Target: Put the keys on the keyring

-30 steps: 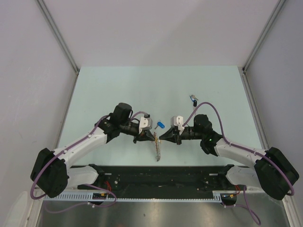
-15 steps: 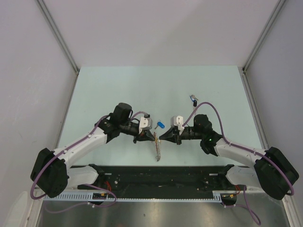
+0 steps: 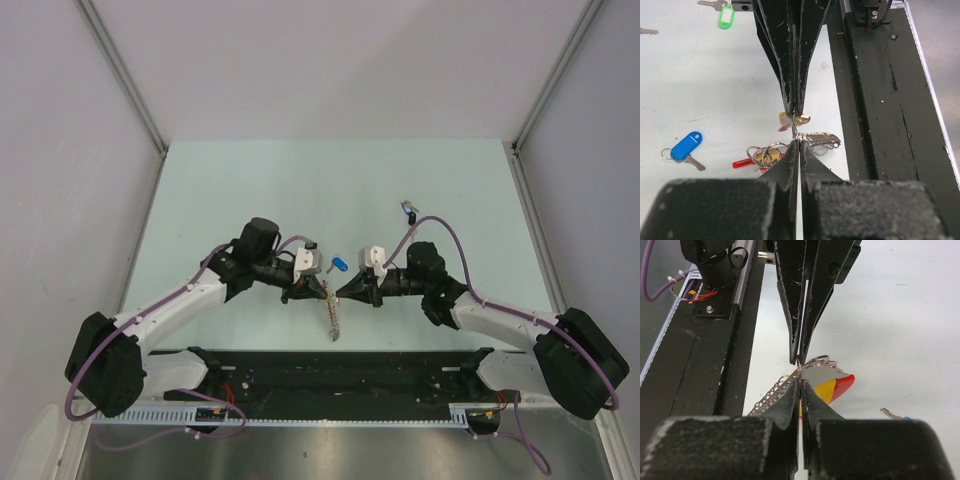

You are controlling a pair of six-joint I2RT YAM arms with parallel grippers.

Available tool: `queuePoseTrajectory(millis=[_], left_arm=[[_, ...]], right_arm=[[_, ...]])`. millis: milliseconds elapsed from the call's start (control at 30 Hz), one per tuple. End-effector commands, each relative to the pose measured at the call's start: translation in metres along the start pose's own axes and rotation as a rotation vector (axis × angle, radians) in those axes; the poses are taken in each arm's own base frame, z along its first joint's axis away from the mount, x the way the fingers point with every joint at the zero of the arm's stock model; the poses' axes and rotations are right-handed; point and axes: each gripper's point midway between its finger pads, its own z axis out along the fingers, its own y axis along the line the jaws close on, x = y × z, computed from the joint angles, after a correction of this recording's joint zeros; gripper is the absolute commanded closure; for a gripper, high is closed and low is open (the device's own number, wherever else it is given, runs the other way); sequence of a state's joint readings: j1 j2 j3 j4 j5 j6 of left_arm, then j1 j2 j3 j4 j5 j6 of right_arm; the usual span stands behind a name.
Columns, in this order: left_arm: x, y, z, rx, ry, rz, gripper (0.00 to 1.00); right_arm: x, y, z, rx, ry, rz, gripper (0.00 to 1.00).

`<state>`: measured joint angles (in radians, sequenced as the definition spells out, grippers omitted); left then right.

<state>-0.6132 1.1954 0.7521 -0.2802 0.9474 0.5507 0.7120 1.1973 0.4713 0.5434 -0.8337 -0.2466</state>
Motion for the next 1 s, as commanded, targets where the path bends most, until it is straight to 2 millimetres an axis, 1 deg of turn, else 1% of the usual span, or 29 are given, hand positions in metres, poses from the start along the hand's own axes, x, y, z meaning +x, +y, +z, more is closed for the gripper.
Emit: queuePoseTrajectory(millis=[0,200,333,500,733,833,867,933,967], left_arm=[[-0.023,-0.011,0.001,0.087,-0.064,0.062,1.0],[-0.023,-0.013,0.001,0.103,-0.065,0.061,1.0],[-0.023,-0.015,0.002,0.112,-0.063,0.059,1.0],[-0.023,-0.012,0.002,0.1,-0.059,0.057,1.0],[-0.022,0.002,0.002,0.014,-0.036,-0.005,1.0],[-0.018,0.009,0.002,-0.026,-0.007,-0.049,1.0],[-0.015,0.014,0.001,-0.057,0.009,-0.067,1.0],[-0.012,0.016,0.001,-0.086,0.028,-0.125,1.0],[-0.011,0.019,0.001,-0.107,0.038,-0.14,1.0]], right_arm=[[-0.019,0.004,0.007,-0.06,-0.042,-0.058,1.0],[-0.023,0.008,0.011,-0.11,-0.042,-0.067,1.0],[-0.025,0.008,0.012,-0.115,-0.04,-0.073,1.0],[-0.026,0.008,0.013,-0.113,-0.039,-0.074,1.0],[-0.024,0.0,0.011,-0.025,-0.002,-0.097,1.0],[-0.024,-0.007,0.01,0.032,0.019,-0.107,1.0],[-0.022,-0.01,0.009,0.056,0.03,-0.107,1.0],[-0.025,-0.014,0.007,0.092,0.033,-0.122,1.0],[-0.023,-0.012,0.007,0.095,0.041,-0.122,1.0]])
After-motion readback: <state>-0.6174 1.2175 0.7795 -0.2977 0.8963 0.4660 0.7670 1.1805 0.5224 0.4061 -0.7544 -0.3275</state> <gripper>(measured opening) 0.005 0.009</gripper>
